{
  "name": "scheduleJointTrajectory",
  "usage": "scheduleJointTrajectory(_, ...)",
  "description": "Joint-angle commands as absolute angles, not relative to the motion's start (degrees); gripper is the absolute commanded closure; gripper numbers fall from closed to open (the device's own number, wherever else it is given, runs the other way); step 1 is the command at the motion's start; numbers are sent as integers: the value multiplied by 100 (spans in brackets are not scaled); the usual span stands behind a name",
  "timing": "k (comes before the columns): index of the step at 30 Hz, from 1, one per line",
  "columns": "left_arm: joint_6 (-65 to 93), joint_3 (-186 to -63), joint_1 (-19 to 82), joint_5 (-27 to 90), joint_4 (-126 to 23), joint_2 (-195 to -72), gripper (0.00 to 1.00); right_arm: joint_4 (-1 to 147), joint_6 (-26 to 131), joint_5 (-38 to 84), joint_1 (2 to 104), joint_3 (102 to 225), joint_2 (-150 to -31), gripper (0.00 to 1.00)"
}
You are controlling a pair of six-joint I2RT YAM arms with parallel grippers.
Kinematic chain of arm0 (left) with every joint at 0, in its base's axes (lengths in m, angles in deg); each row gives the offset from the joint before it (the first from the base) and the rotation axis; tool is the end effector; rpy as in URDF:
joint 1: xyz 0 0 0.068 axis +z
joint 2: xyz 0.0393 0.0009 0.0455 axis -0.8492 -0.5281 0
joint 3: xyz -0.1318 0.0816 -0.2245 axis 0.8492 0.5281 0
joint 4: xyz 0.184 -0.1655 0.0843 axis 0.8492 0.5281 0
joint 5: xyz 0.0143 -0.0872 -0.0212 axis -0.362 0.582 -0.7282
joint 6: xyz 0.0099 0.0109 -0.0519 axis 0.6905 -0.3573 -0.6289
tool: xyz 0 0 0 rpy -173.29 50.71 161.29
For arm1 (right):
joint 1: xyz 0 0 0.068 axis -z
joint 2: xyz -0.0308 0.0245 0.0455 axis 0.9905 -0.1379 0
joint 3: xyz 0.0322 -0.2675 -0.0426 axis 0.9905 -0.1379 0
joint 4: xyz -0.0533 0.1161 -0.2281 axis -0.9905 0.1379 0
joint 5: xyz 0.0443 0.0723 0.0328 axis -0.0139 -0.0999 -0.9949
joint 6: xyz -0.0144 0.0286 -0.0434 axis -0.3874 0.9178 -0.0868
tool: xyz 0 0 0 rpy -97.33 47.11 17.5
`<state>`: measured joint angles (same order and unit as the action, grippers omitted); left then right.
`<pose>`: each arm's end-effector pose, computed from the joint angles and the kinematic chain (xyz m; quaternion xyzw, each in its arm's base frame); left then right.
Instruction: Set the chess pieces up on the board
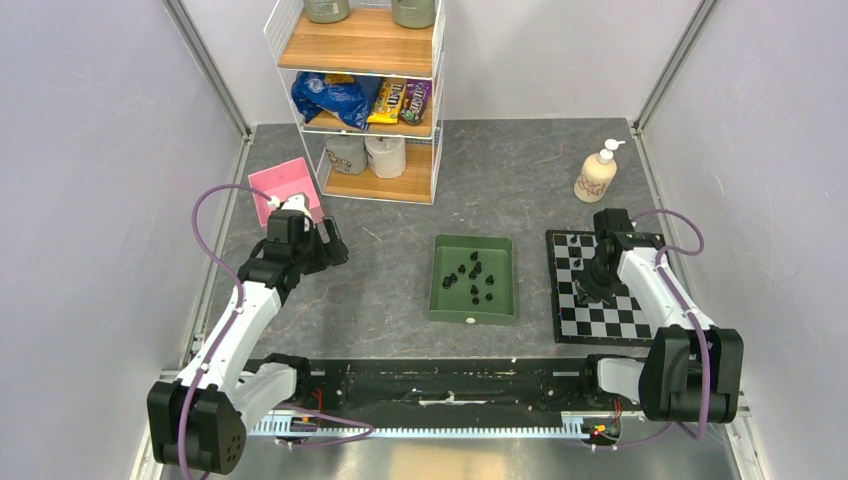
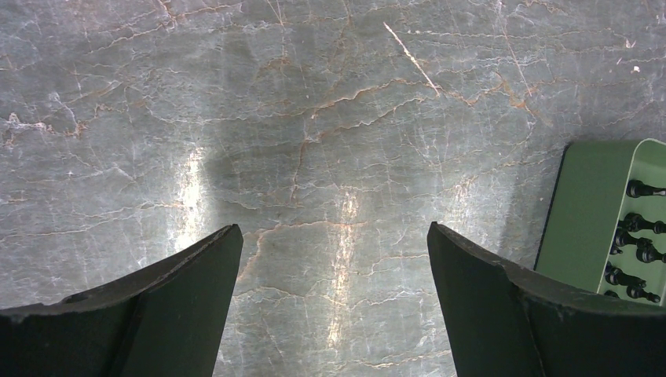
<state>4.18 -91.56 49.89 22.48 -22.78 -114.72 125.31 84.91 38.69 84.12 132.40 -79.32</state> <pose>0.2030 -0.0288 0.2419 -0.1119 0.9124 -0.0946 0.3821 0.1992 -0.0120 0.2037 0.3570 0.9257 -0.0326 0.1208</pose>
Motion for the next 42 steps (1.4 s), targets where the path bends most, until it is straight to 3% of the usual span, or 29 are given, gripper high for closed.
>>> scheduleJointTrajectory(1,436,-9404,4986,2326,-2337,-11449,5,12209,8240,3783,8604,13205,-8064,88)
scheduleJointTrajectory(17,419,-9416,4986,2392,-2337,-11514,5,12156,8058,3596,8779,13289,-8394,86)
scheduleJointTrajectory(28,421,-9416,4986,2460,-2337,-11519,5,12219,8034,3484,8779,13312,-8230,70)
scheduleJointTrajectory(36,422,-9415,4986,2460,-2337,-11513,5,12622,7893,2927,8739,13955,-7466,49)
scheduleJointTrajectory(42,437,-9411,4986,2400,-2329,-11470,5,12747,8082,3006,7478,14583,-7225,48)
